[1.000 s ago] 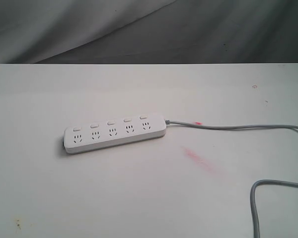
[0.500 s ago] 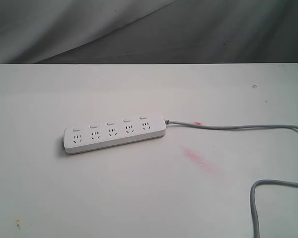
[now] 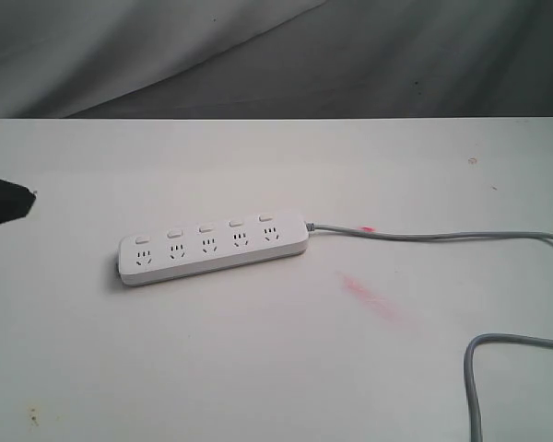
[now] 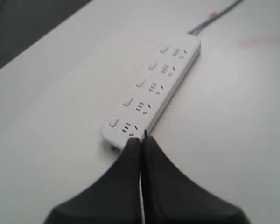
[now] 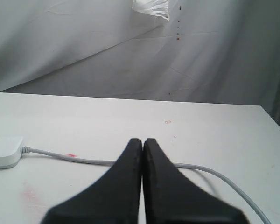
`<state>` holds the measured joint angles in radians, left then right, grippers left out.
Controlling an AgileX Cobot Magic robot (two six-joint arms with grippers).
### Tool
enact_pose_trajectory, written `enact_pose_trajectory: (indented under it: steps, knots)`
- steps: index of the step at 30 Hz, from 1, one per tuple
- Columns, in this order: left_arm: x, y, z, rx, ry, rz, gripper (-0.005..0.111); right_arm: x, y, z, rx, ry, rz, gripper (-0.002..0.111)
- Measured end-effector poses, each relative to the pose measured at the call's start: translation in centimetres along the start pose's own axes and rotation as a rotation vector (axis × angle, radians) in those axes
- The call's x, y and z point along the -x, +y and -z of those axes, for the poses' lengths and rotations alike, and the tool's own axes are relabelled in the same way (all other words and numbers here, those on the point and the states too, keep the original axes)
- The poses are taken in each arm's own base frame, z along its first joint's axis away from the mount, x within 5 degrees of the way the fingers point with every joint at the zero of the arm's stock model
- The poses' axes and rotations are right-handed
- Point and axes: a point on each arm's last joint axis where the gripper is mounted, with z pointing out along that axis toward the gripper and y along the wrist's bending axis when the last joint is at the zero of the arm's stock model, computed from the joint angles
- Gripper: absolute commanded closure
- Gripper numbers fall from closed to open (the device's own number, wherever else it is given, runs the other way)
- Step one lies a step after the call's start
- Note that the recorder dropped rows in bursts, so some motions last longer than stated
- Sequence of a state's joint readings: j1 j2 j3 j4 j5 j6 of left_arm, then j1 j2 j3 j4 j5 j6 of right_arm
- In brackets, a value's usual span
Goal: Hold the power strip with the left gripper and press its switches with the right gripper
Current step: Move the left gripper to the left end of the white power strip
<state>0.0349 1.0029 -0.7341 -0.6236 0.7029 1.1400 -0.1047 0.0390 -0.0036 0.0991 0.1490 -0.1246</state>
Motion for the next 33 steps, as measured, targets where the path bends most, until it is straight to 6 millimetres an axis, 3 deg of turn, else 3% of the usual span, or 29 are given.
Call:
enact_pose_trajectory:
  steps: [8, 12, 16, 20, 23, 33]
  knots:
    - [-1.5, 1.9, -4.9, -0.043, 0.116, -0.182, 0.106, 0.0, 0.0, 0.0, 0.0, 0.0, 0.0, 0.108]
    - [-2.2, 2.7, -6.7, -0.029, 0.149, -0.2, 0.098, 0.0, 0.0, 0.0, 0.0, 0.0, 0.0, 0.108]
    - [-3.1, 3.0, -8.4, -0.067, 0.194, -0.204, 0.075, 0.0, 0.0, 0.0, 0.0, 0.0, 0.0, 0.108]
    - [-3.9, 3.0, -9.8, -0.105, 0.224, -0.179, 0.043, 0.0, 0.0, 0.0, 0.0, 0.0, 0.0, 0.108]
    - [-4.2, 3.0, -10.3, -0.12, 0.236, -0.165, 0.03, 0.0, 0.0, 0.0, 0.0, 0.0, 0.0, 0.108]
    - [-4.4, 3.5, -11.8, -0.095, 0.193, -0.259, 0.028, 0.0, 0.0, 0.0, 0.0, 0.0, 0.0, 0.108]
